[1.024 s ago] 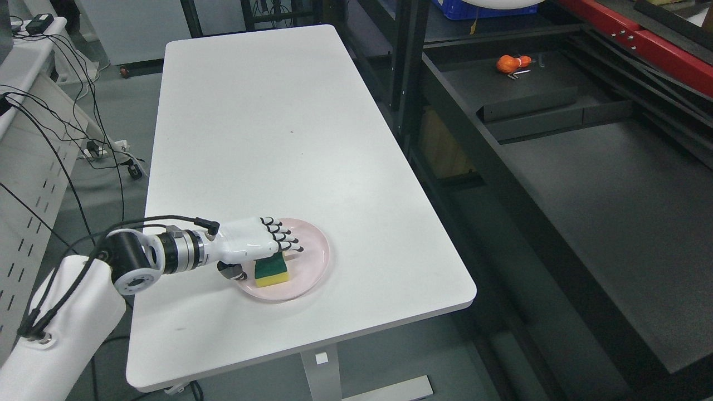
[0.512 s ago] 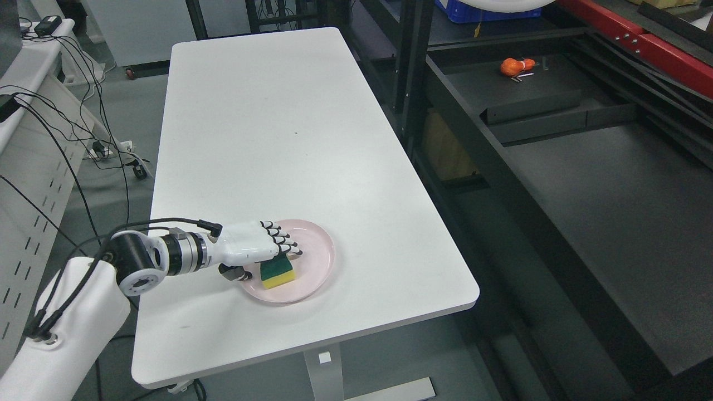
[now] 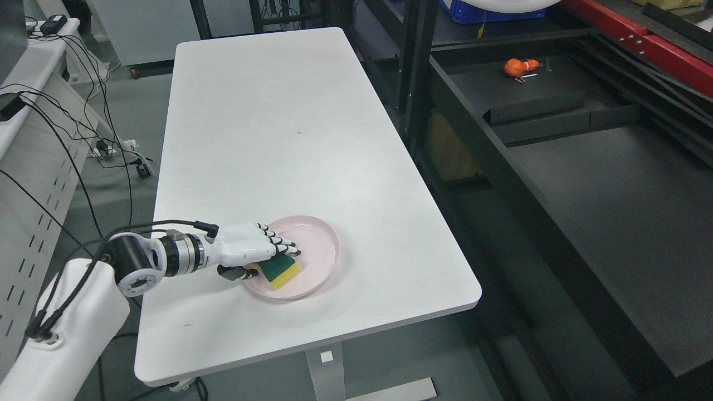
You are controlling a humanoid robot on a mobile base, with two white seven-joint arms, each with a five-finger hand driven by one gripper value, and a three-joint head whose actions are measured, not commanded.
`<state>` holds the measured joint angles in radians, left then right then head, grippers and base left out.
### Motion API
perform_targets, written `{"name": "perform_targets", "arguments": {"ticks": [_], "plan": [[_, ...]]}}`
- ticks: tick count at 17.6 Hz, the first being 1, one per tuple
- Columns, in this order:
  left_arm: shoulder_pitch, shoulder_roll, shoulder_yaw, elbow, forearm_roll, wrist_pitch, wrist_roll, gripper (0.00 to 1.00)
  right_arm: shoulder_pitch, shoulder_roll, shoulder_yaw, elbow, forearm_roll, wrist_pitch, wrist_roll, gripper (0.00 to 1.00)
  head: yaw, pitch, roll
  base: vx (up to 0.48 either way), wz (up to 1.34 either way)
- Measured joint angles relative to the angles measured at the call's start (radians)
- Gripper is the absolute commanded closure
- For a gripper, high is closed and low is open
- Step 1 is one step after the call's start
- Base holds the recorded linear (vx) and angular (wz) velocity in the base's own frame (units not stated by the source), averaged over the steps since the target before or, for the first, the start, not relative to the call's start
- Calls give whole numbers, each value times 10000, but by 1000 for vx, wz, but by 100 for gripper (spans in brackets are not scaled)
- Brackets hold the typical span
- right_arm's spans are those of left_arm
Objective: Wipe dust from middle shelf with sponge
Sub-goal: 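Close the left hand fingers around the sponge, then lift the sponge off the plate with the left hand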
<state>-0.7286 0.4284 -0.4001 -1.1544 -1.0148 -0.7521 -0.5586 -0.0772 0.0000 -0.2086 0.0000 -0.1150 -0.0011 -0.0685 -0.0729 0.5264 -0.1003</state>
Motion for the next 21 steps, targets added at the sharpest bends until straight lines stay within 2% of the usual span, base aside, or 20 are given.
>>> {"name": "perform_targets", "arguments": {"ticks": [4,5,6,8,9,21], "plan": [[21,-120,344,161,52,-24,-73,65,-4,0,0,0,0,0,-27,0,0,0,0,0,0],[25,-156,456,195,65,-26,-130,71,-5,0,0,0,0,0,-29,0,0,0,0,0,0],[27,-191,563,222,80,-33,-197,84,-5,0,0,0,0,0,-30,0,0,0,0,-1,-22],[34,-300,892,286,154,-158,-476,96,-2,0,0,0,0,0,-33,0,0,0,0,-1,-35],[41,-357,1047,303,190,-221,-629,99,-4,0,0,0,0,0,-33,0,0,0,0,-3,-13],[-447,-802,2818,206,543,-325,-1379,99,-6,0,0,0,0,0,-36,0,0,0,0,0,-1]]}}
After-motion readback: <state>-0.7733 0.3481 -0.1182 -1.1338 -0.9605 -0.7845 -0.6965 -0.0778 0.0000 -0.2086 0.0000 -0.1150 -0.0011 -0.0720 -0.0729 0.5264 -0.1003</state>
